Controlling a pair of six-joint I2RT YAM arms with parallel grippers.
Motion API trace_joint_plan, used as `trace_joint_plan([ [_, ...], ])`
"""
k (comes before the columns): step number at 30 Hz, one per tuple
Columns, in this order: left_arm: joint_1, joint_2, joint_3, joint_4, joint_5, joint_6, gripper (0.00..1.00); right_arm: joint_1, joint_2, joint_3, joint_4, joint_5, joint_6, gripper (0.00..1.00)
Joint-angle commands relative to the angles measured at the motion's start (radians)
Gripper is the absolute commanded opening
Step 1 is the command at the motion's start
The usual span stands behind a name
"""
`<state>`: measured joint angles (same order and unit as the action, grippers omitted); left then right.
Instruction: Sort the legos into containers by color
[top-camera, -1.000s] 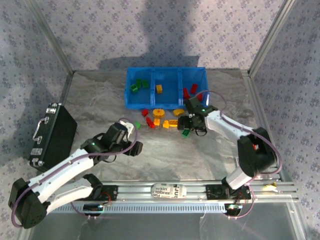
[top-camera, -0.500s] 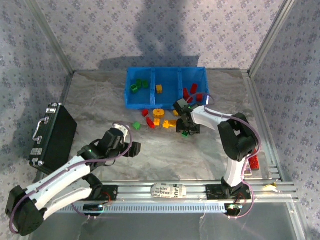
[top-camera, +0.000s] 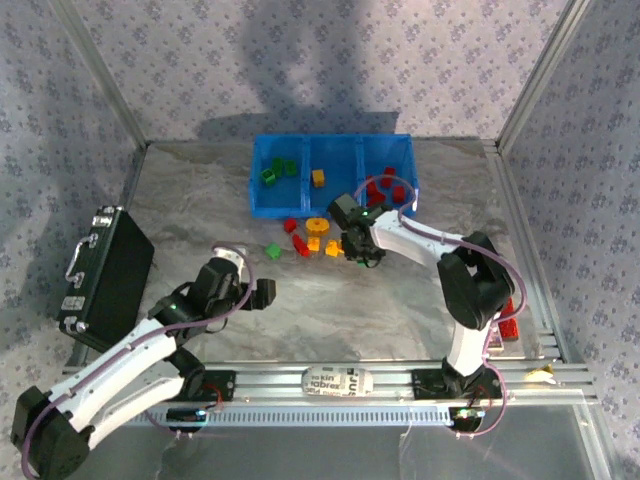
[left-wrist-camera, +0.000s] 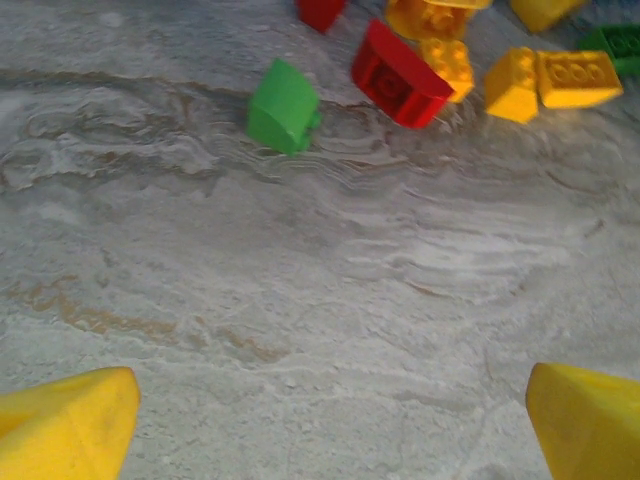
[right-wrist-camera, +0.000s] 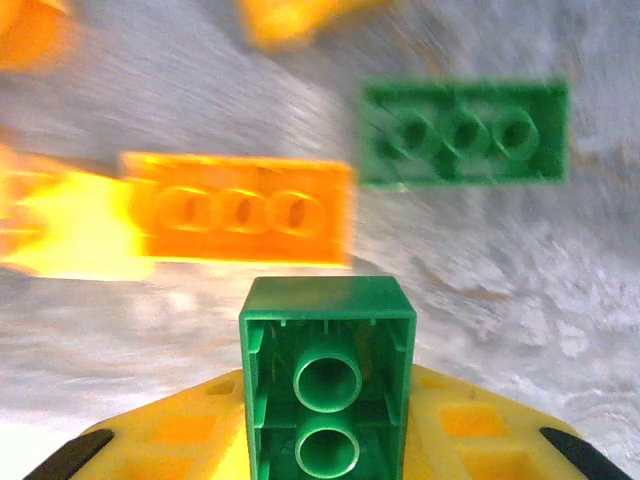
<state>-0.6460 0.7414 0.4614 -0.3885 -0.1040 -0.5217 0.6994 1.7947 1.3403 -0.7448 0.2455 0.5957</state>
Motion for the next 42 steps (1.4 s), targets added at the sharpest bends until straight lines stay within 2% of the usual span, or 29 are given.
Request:
trace_joint_plan([
  [1, 0.098, 0.007, -0.056, 0.065, 0.115, -0.095, 0.99, 0.049, -0.041, 0.134, 0.004, -0.001, -0.087, 0.35],
  [3, 0.136, 0.022, -0.07, 0.073, 0.147, -0.119, 0.98, 0.06, -0.004, 0.223, 0.007, -0.03, -0.125, 0.36],
  [8, 0.133, -0.011, -0.088, 0.065, 0.167, -0.157, 0.97, 0.065, 0.171, 0.528, -0.032, -0.082, -0.215, 0.36],
  [16, 0.121, -0.108, -0.119, 0.008, 0.182, -0.19, 0.97, 0.037, 0.538, 1.062, -0.11, -0.187, -0.293, 0.37],
  [17, 0.118, -0.107, -0.117, 0.004, 0.184, -0.191, 0.97, 0.028, 0.583, 1.128, -0.126, -0.196, -0.296, 0.42],
  [18, 0.114, -0.104, -0.113, -0.003, 0.184, -0.19, 0.97, 0.02, 0.628, 1.196, -0.144, -0.201, -0.297, 0.73],
  [19, 0.111, -0.099, -0.106, -0.008, 0.181, -0.188, 0.97, 0.016, 0.657, 1.237, -0.147, -0.2, -0.308, 0.91],
  [20, 0.107, -0.096, -0.1, -0.011, 0.181, -0.186, 0.97, 0.016, 0.665, 1.243, -0.141, -0.187, -0.316, 0.95],
  [21, 0.103, -0.093, -0.093, -0.013, 0.179, -0.184, 0.97, 0.018, 0.658, 1.232, -0.141, -0.154, -0.314, 0.99],
  [23, 0.1, -0.078, -0.081, -0.009, 0.176, -0.177, 0.97, 0.026, 0.605, 1.152, -0.108, -0.143, -0.32, 0.99],
  [27, 0.099, -0.006, -0.053, 0.029, 0.169, -0.155, 0.97, 0.03, 0.422, 0.879, 0.021, -0.145, -0.324, 0.99],
  [31, 0.1, 0.124, 0.008, 0.083, 0.167, -0.135, 0.96, 0.025, 0.255, 0.651, 0.075, -0.118, -0.328, 0.99],
  [37, 0.106, 0.371, 0.142, 0.162, 0.165, -0.091, 0.89, 0.006, -0.001, 0.317, 0.194, -0.08, -0.309, 0.98],
  [42, 0.132, 0.591, 0.278, 0.189, 0.154, -0.046, 0.76, -0.025, -0.189, 0.099, 0.259, -0.073, -0.274, 0.97],
])
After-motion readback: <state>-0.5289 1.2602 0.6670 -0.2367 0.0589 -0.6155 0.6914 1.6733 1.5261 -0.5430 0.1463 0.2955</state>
